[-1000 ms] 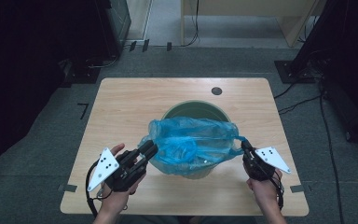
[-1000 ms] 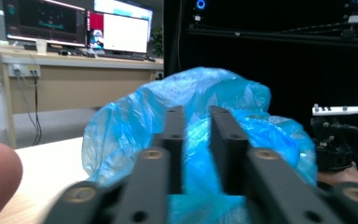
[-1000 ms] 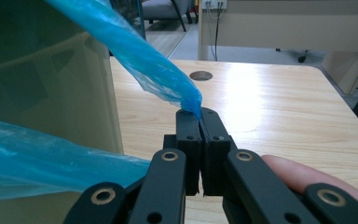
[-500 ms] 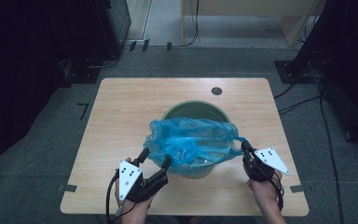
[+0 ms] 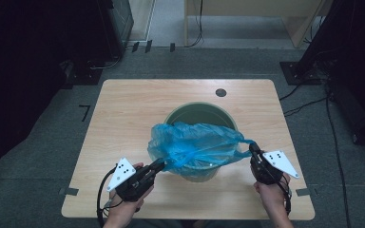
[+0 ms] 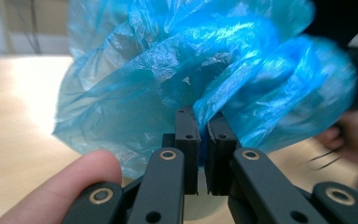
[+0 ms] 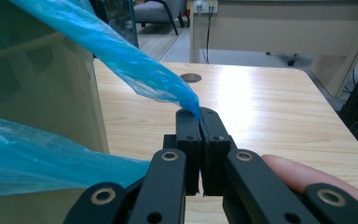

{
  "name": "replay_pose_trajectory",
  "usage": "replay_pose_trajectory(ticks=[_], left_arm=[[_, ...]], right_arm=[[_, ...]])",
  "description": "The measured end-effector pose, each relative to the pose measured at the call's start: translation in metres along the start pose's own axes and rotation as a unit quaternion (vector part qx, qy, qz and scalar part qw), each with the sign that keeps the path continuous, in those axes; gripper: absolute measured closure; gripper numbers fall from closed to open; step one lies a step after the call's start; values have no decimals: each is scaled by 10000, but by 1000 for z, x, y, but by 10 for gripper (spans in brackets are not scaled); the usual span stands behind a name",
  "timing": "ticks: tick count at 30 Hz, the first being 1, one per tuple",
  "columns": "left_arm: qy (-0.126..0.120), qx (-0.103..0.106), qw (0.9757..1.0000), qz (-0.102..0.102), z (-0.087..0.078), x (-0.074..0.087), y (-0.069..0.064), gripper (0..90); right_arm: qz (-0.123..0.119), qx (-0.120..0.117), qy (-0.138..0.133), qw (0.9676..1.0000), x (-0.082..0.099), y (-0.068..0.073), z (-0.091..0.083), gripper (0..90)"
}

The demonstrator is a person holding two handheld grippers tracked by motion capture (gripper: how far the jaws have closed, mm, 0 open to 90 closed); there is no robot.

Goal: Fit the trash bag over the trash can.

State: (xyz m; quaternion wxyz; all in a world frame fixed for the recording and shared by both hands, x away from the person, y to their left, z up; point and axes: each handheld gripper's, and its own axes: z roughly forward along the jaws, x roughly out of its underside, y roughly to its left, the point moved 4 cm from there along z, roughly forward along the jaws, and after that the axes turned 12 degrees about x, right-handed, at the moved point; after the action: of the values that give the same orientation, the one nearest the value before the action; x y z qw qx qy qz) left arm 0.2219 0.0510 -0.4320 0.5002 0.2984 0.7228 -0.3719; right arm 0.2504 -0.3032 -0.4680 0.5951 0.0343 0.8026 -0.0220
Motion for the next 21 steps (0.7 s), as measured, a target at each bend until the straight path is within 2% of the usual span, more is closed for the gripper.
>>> replay_pose_trajectory(ticks=[2, 3, 5, 6, 9, 10, 13, 21], left_arm=[[138, -142, 9995, 249, 1, 2, 1, 856], [188, -154, 9992, 308, 2, 2, 1, 856], [228, -90, 9991, 334, 0, -1, -1, 857], [227, 38, 9994, 273, -3, -4, -2, 855], [35, 398, 9991, 106, -14, -15, -3, 839], [-61, 441, 9990, 102, -18, -19, -3, 834], [-242, 461, 9985, 170, -27, -29, -5, 826], [-410, 422, 9975, 381, -40, -40, -9, 818]], right_arm=[[-45, 25, -75, 10000, -1, 1, -1, 893], [-73, 42, -110, 9999, -1, 1, -1, 893], [-68, 107, -155, 9998, -3, 1, -2, 895], [-81, 129, -182, 9997, -4, 0, -2, 895], [27, 204, -230, 9995, -6, -6, -3, 894], [69, 219, -249, 9994, -7, -8, -4, 894], [99, 212, -347, 9991, -11, -11, -7, 893], [42, 287, -479, 9984, -16, -12, -12, 891]])
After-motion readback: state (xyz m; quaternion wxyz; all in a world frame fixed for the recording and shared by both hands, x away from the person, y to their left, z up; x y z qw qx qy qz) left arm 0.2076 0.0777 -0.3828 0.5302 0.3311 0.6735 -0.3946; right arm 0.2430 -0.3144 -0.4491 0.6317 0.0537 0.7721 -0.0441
